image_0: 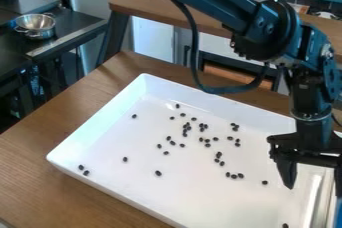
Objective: Sweep into pile
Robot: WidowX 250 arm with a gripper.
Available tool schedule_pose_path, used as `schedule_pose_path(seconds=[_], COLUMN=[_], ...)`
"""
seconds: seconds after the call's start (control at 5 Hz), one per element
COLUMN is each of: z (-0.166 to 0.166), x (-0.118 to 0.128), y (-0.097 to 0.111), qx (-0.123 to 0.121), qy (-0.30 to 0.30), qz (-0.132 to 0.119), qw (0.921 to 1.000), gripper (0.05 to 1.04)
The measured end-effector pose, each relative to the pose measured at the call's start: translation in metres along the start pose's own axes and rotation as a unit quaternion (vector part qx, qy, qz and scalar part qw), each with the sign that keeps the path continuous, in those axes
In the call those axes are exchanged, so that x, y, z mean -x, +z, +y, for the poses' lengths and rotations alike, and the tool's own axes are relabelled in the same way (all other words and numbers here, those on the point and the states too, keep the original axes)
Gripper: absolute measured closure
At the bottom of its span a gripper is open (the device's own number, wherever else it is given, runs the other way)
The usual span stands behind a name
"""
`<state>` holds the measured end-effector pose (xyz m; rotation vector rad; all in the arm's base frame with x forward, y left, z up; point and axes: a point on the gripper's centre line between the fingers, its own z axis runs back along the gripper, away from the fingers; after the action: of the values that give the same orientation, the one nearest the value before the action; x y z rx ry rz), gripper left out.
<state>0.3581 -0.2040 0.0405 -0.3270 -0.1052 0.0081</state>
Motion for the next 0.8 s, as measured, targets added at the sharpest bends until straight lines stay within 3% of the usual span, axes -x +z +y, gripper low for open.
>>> schedule_pose_path(seconds=[0.2,0.8], z=[0.0069,-0.0021], x=[0.0042,0.0009], y=[-0.0139,-0.0194], qx=[-0.008,-0.002], qy=[0.008,0.014], qz=[0.016,-0.015], qw=[0.9998,0.9998], gripper=[0.083,0.083])
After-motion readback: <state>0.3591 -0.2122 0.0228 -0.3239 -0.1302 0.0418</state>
